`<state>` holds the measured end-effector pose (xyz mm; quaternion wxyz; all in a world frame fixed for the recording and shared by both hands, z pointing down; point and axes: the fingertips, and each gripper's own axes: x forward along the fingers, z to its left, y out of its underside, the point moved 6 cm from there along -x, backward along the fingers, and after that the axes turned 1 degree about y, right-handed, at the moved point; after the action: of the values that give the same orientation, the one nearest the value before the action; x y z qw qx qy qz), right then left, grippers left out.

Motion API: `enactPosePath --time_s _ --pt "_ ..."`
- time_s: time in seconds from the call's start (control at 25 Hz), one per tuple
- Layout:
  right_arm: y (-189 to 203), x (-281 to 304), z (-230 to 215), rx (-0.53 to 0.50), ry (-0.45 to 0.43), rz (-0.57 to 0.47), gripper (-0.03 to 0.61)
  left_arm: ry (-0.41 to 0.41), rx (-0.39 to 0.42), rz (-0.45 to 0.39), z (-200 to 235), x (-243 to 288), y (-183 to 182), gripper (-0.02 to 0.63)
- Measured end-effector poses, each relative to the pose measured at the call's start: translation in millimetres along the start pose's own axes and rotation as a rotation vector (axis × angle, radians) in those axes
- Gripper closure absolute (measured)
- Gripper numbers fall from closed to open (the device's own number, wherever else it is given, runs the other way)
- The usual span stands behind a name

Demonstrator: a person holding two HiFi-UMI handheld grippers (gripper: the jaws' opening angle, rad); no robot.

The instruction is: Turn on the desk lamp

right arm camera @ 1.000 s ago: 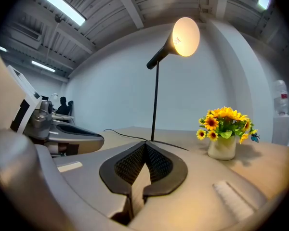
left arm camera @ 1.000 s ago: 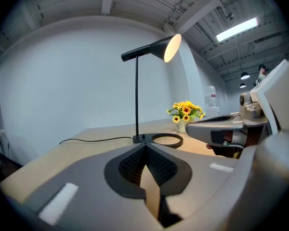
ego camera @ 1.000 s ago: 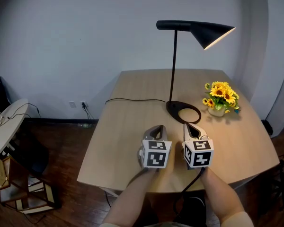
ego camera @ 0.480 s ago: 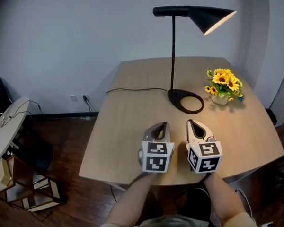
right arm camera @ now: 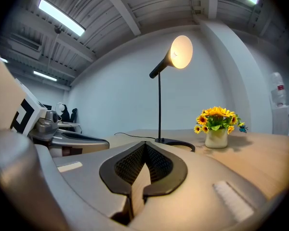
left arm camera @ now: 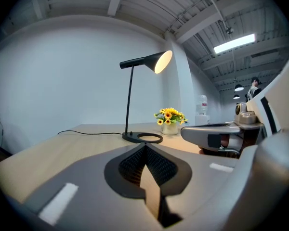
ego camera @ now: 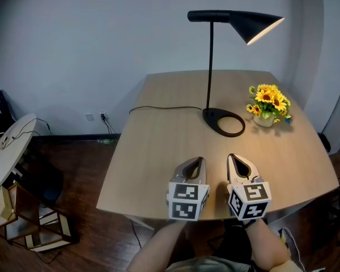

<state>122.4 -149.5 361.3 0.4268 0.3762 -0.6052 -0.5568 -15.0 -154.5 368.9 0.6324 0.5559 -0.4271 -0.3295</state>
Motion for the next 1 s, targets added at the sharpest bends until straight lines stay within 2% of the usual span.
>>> enactPosePath --time_s 0.32,0.52,0.56,0.72,1.0 --pt "5 -35 20 -0.003 -0.051 -0.004 0.580 0.018 -0.036 -0.012 -15 -30 10 0.617" --pt "8 -68 29 0.012 -0.084 0.005 0.580 0.006 0.071 0.032 -33 -59 14 0.615" --pt "6 -74 29 0.014 -0.089 0.005 0.580 0.003 0.072 0.032 -35 -65 17 0.615" --pt "2 -92 30 0.016 -0.094 0.000 0.580 -0.007 0.036 0.005 -38 -85 23 0.615" --pt "5 -115 43 -0.010 -0.121 0.015 0.580 -0.020 0.029 -0.060 -43 -110 15 0.615"
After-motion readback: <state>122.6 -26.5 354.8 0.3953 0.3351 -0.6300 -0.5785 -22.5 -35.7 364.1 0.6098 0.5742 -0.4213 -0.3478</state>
